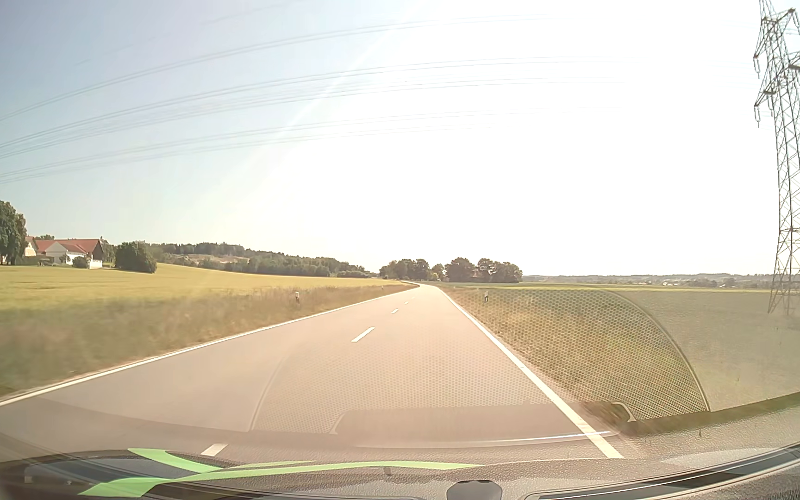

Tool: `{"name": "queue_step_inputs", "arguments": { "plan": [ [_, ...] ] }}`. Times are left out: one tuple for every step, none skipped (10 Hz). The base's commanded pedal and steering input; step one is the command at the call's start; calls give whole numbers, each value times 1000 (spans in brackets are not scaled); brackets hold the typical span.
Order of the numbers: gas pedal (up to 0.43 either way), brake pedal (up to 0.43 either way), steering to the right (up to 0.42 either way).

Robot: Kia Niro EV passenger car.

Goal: Follow the waypoints while adhering to traffic rules and regulations

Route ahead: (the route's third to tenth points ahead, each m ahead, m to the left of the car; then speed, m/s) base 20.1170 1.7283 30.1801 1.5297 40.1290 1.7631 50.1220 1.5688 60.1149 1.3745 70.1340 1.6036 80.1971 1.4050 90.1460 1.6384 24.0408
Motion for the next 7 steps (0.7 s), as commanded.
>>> {"name": "queue_step_inputs", "arguments": {
  "plan": [
    [260,0,-3],
    [228,0,-3],
    [228,0,-2],
    [240,0,-3],
    [260,0,-3],
    [280,0,-3],
    [299,0,-3]
  ]
}}
